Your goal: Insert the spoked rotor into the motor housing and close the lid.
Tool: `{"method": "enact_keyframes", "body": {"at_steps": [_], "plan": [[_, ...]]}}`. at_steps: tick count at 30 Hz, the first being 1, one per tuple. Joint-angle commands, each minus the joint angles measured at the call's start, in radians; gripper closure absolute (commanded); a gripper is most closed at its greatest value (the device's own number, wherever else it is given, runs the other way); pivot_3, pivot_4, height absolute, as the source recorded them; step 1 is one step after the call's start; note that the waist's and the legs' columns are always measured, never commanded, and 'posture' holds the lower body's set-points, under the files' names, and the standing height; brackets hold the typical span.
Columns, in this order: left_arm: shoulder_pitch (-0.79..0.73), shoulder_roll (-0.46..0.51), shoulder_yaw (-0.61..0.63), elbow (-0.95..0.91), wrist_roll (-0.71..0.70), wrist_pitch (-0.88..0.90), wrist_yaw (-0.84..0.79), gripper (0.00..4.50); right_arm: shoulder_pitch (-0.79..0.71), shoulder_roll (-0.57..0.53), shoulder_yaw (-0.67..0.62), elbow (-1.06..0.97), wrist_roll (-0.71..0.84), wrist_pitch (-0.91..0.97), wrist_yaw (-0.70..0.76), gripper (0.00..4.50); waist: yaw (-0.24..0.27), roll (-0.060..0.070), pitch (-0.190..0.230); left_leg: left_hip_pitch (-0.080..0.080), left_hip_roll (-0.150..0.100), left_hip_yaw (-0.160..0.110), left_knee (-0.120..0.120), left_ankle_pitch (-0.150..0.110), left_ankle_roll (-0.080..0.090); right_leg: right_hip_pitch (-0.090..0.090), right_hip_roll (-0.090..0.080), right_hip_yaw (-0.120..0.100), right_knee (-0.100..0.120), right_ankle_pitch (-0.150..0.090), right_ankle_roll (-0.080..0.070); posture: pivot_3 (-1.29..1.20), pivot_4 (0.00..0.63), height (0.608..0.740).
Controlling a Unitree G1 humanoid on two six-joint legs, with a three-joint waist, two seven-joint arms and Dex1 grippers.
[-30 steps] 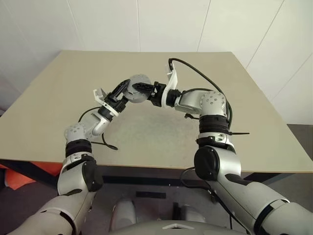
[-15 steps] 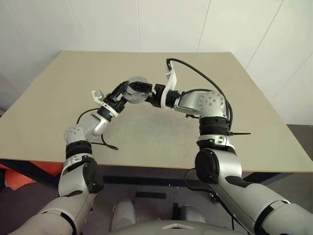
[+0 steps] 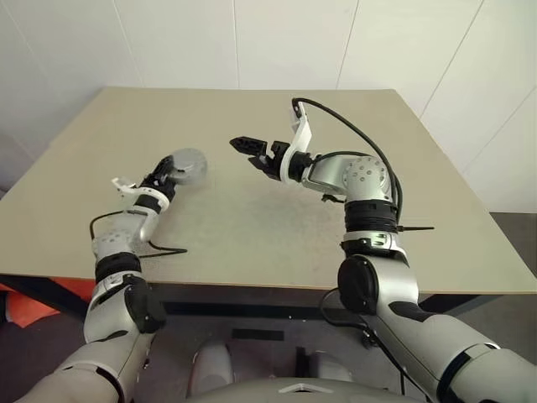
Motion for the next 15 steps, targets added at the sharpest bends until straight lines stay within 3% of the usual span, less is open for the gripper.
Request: {"method": "enact_keyframes", "body": {"at_steps": [1, 15], "plan": [[-0.035, 0.057, 0.018, -0.002, 0.025, -0.082, -0.027, 2.44, 0.006, -0.001, 0.013, -0.036, 0.012, -0.007, 0.005, 0.05, 0.000, 0.000, 0.000, 0.000, 0.000, 0.000, 0.000, 0.000, 0.000, 0.000, 0.000, 0.000, 0.000, 0.000, 0.000, 0.00, 0.000, 0.740], [-0.058, 0.155, 0.044, 0.203, 0.150, -0.272, 0.053, 2.44, 0.020, -0.004, 0.033, -0.035, 0.009, -0.015, 0.011, 0.05, 0.000, -0.003, 0.000, 0.001, 0.001, 0.000, 0.000, 0.000, 0.000, 0.001, 0.000, 0.000, 0.001, 0.000, 0.000, 0.00, 0.000, 0.740]]}}
